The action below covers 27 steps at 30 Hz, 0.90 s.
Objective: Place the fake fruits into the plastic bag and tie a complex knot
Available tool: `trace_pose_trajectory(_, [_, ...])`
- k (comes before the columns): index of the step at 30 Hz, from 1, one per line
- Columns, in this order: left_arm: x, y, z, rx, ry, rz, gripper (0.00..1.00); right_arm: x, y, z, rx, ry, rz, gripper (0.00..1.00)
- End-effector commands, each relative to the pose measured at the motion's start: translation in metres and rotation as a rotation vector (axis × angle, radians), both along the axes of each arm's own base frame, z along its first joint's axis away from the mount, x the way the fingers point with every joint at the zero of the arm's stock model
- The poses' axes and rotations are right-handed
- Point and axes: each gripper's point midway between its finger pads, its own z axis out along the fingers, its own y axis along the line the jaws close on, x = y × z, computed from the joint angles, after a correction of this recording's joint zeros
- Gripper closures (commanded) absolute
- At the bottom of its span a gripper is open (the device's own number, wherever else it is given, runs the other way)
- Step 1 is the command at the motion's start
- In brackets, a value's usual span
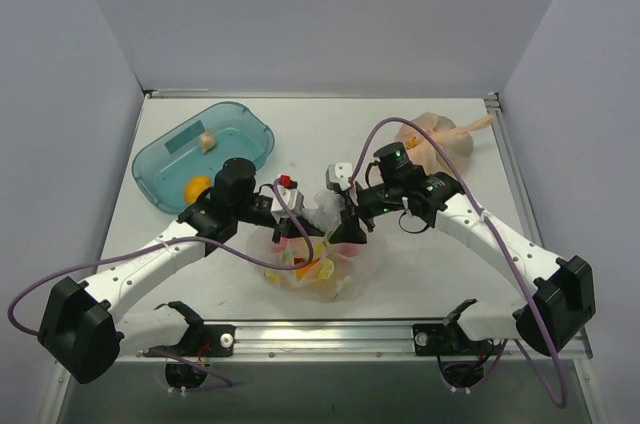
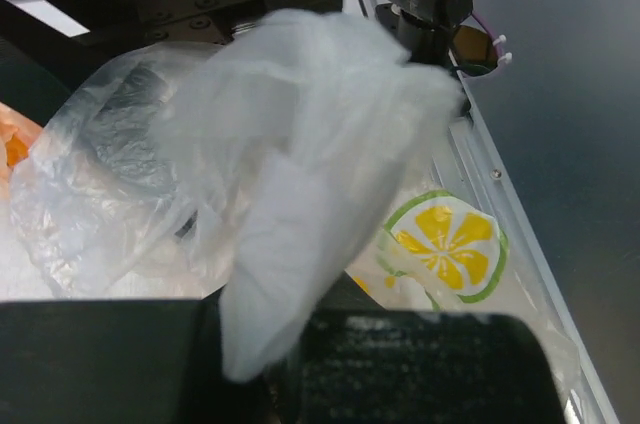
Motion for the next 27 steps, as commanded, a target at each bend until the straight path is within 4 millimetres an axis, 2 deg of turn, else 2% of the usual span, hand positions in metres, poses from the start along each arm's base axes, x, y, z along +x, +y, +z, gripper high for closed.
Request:
trace_pose_trajectory(1, [-0.004,-0.005,0.019,-0.050,-0.098,-0.098,0.97,-0.004,0.010,0.018,0.045,-0.032,0.072,0.51])
trace_pose_trajectory(2, [-0.004,-0.005,0.019,-0.047,-0.095,-0.095,0.93,-0.003,0.011,0.020,0.047,-0.045,0.074,0.73])
trace_pose_trajectory(4, [-0.003,-0.004,0.022,-0.052,-0.101,-0.087,0.81,0.001,0.011,0.016,0.035,-0.054,0.064,0.91])
trace_pose_trajectory(5, [-0.005,0.000,0.018,-0.027,-0.067,-0.077,0.77,0.003,0.009,0.015,0.029,-0.058,0.057,1.00])
trace_pose_trajectory(8, [-0.007,0.012,0.027,-0.022,-0.028,0.004,0.63,0.006,0.004,0.011,0.015,-0.062,0.032,1.00])
trace_pose_trajectory(10, [-0.001,0.018,0.030,-0.016,-0.002,0.092,0.57,0.005,0.001,0.010,0.015,-0.051,0.022,1.00])
trace_pose_trajectory(11, [-0.005,0.023,0.033,-0.023,0.030,0.130,0.44,0.004,0.000,0.009,0.013,-0.048,0.023,1.00])
trace_pose_trajectory(12, [0.002,0.027,0.034,-0.022,0.030,0.196,0.42,0.003,-0.001,0.008,0.013,-0.045,0.020,1.00])
trace_pose_trajectory(14, [0.001,0.033,0.035,-0.029,0.042,0.245,0.36,0.002,-0.002,0.007,0.009,-0.038,0.015,1.00])
trace_pose_trajectory(15, [-0.003,0.037,0.043,-0.051,0.017,0.255,0.30,0.002,-0.003,0.007,0.009,-0.036,0.012,1.00])
trace_pose_trajectory(20, [-0.010,0.048,0.057,-0.067,-0.032,0.274,0.31,0.005,-0.004,0.009,0.009,-0.035,-0.005,1.00])
trace_pose_trajectory(22, [-0.012,0.049,0.061,-0.077,-0.043,0.272,0.38,0.005,-0.004,0.010,0.011,-0.037,-0.006,1.00])
trace_pose_trajectory(24, [-0.013,0.047,0.064,-0.091,-0.053,0.250,0.50,0.005,-0.003,0.012,0.016,-0.032,-0.006,1.00])
trace_pose_trajectory(25, [-0.011,0.044,0.067,-0.104,-0.068,0.247,0.62,0.005,-0.002,0.013,0.017,-0.028,-0.003,1.00])
trace_pose_trajectory(27, [-0.005,0.036,0.063,-0.097,-0.034,0.232,0.75,0.004,0.000,0.018,0.028,-0.023,0.000,1.00])
